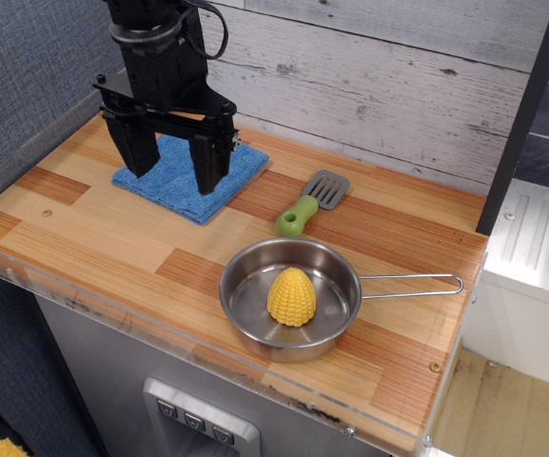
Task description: Place the spatula on top of the towel.
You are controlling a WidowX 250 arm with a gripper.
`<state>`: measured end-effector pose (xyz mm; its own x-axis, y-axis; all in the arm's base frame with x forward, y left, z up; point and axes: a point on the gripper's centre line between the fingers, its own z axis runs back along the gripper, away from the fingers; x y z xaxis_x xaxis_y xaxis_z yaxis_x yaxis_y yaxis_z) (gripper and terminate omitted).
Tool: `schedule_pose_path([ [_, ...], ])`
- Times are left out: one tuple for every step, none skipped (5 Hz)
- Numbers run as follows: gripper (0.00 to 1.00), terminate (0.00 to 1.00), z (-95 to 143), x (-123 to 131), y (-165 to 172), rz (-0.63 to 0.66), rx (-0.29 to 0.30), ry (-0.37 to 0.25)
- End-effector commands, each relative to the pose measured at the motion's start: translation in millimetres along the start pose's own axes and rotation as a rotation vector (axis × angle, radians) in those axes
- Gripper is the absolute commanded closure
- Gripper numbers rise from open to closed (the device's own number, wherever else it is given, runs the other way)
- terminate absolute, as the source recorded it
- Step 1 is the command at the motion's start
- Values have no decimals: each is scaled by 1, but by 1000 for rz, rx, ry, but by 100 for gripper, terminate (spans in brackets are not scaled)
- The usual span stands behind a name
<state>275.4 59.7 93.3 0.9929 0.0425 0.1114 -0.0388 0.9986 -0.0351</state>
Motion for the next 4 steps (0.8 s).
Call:
schedule_pose_path([
  [0, 0, 0, 0, 0, 0, 0, 0],
  [0, 0, -16, 16, -17, 2, -19, -8],
  [0, 0, -37, 32, -35, -25, 0, -12],
  [0, 0, -56, 51, -49, -46, 12, -42],
])
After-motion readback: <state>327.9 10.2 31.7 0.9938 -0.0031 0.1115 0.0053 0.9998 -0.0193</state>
